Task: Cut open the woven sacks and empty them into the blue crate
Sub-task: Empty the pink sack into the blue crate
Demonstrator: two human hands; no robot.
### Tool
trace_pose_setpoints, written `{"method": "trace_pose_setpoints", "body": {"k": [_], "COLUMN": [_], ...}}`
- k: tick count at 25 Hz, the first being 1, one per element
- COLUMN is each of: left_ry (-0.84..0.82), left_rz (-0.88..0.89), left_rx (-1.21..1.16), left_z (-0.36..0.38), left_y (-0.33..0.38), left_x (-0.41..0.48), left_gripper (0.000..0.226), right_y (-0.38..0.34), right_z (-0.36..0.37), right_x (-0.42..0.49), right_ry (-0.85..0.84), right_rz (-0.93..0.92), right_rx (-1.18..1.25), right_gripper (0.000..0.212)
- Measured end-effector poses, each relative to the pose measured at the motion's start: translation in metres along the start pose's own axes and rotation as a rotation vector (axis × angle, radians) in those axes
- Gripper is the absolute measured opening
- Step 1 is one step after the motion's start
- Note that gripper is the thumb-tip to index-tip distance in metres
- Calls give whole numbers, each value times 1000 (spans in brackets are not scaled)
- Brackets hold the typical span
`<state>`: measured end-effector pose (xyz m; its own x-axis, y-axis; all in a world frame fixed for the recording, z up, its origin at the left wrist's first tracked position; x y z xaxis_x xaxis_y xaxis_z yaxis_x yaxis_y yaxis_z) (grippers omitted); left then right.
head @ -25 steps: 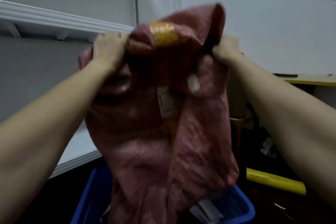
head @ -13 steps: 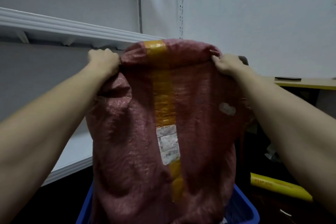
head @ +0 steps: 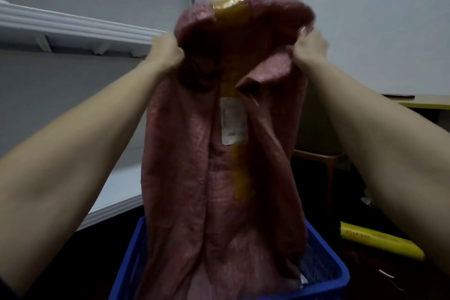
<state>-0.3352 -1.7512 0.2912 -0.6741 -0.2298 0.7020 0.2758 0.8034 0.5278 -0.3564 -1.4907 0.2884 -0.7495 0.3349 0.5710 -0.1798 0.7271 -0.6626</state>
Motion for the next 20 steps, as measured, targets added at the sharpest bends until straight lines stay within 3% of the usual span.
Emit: {"method": "trace_pose_setpoints", "body": {"k": [2,3,5,8,10,11,13,15,16,18,20], "left_ry": [-21,35,133,154,92,3,-184,-276,-326,-349,-151], "left_rz": [-33,-47,-23,27,82,61,-43,-150,-188,-231,-166], "left_rx": [-2,41,58,-27,-36,12,124,118,91,45,-14], "left_z": [7,8,3,-2,-2,0,6,10,12,13,7], "left_y": [-1,-4,-5,-13,-17,-18,-17,-22,-25,-28,-26], "left_x": [-5,-7,-15,-21,-16,-14,-20,-32,-39,-47,-44], "left_gripper": [31,32,34,45,56,55,41,30,26,24,32], "right_y": [6,11,14,16,13,12,16,24,26,25,17], "right_z": [15,16,6,-12,-14,-10,4,13,13,11,7], "right_x": [-6,-12,-16,-18,-18,-16,-16,-27,-34,-42,-39], "right_ry": [-235,-200,20,310,425,348,-75,-489,-589,-573,-349], "right_rz": [42,60,21,-14,-152,-200,-217,-113,-69,-67,-103], "right_rx": [-39,-71,-155,-58,-49,-93,-257,-388,-424,-477,-374], "right_gripper": [35,37,42,40,37,38,42,37,30,31,44]}}
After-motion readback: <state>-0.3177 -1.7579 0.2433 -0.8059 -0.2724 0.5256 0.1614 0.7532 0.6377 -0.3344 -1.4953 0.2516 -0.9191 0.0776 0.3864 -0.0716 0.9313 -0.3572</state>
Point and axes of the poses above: each hand's wrist, its own x-axis towards the middle knuckle, its own z-axis out of the palm, y = z × x, the point moved 1 cm from there along x, towards the middle knuckle, and after that the axes turned 9 degrees about -x, right-handed, at the moved point
